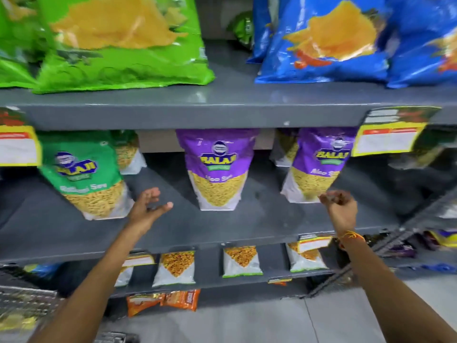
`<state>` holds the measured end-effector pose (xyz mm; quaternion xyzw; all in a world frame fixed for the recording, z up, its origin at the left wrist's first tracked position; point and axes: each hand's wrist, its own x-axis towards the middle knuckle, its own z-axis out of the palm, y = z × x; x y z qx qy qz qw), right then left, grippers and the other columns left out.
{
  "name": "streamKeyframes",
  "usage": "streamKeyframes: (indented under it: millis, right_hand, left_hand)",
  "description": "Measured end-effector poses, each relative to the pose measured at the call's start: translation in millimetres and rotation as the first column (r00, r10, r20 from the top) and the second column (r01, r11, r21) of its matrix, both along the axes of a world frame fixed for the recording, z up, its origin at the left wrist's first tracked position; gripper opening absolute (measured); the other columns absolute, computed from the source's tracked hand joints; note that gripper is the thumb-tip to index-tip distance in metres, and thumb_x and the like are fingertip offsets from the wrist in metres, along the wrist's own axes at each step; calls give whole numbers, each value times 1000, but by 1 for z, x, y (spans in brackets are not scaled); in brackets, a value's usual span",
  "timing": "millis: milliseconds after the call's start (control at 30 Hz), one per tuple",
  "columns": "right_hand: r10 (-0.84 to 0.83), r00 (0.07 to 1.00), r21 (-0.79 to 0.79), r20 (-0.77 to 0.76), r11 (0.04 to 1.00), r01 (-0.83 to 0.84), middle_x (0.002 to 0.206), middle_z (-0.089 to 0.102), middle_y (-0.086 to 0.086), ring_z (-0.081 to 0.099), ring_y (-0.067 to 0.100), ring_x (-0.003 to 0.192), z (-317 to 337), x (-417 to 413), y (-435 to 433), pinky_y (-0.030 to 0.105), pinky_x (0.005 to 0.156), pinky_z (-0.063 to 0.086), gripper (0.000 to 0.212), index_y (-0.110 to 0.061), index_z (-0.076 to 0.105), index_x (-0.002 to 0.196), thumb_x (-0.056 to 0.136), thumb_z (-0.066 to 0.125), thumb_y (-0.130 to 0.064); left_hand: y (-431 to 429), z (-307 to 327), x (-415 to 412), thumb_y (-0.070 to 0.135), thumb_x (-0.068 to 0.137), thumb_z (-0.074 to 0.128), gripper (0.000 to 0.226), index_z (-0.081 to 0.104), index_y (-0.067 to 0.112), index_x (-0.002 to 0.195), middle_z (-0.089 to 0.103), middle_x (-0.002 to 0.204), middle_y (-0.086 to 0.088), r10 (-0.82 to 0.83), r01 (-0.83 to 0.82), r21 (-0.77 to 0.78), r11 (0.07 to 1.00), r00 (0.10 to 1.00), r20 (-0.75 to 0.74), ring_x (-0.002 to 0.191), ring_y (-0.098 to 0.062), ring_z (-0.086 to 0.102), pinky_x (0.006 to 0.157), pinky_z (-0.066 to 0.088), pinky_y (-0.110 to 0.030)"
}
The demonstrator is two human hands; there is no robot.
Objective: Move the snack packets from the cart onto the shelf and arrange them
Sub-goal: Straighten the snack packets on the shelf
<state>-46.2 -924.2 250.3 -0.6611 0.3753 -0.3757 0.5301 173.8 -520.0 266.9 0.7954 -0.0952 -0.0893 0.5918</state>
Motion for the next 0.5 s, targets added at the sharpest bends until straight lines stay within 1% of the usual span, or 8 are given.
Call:
streamKeyframes:
  millis: [67,133,200,267,300,367,433,500]
  right_hand:
    - [-73,997,-55,7,996,74,72,43,1,43,-2,59,6,-13,-30,14,61,40,43,-30,44,82,69,76,-5]
    - [9,1000,-4,28,1000,-9,86,43,-1,44,4,73,6,-13,-60,13,63,46,58,-34,38,94,68,75,3]
    - [173,985,71,-26,983,-171,113,48,5,53,16,91,0,-6,-85,22,74,52,75,-38,33,111,65,76,3]
    - [311,945,97,-104,948,-302,138,45,8,54,25,114,-8,0,-106,39,91,50,89,-42,33,122,57,85,-15]
    - [384,914,101,-134,923,-372,142,45,9,53,27,119,-11,3,-113,45,97,47,89,-39,36,126,55,86,-21]
    - [507,833,95,-223,861,-499,136,52,14,57,27,116,-6,10,-113,48,100,46,79,-25,45,126,57,83,-26]
    - [572,777,134,-261,819,-558,130,56,19,58,31,112,1,14,-109,48,96,48,80,-18,50,121,52,86,-37]
    - [619,753,153,-221,785,-600,125,56,25,56,38,110,1,16,-108,53,95,49,83,-13,51,117,48,89,-40]
  left_hand:
    - [-38,7,0,-3,73,68,69,34,1,132,43,135,-14,-36,36,-5,999,999,-20,122,-25,43,99,39,-29]
    - [-64,13,7,0,70,71,85,22,6,139,31,147,-15,-46,45,-39,998,998,-32,135,-27,32,107,30,-35]
    - [-80,21,8,24,57,83,106,18,8,139,30,147,-13,-103,99,-69,993,993,-54,135,-25,33,109,31,-36]
    - [-90,22,10,55,28,85,122,30,13,128,48,130,-4,-178,168,-101,981,980,-90,118,-18,48,102,41,-32]
    - [-94,21,9,58,22,84,114,35,18,118,54,117,3,-204,193,-116,974,975,-93,109,-14,52,98,45,-31]
    - [-97,19,8,47,31,83,89,39,27,105,56,104,11,-213,200,-133,971,973,-92,100,-11,57,94,47,-35]
    - [-100,17,6,36,40,79,67,44,32,97,59,102,10,-194,174,-181,968,976,-98,94,-6,61,90,49,-34]
    - [-103,16,4,23,54,81,55,45,33,95,60,103,8,-156,131,-211,969,982,-107,101,-16,59,96,47,-42]
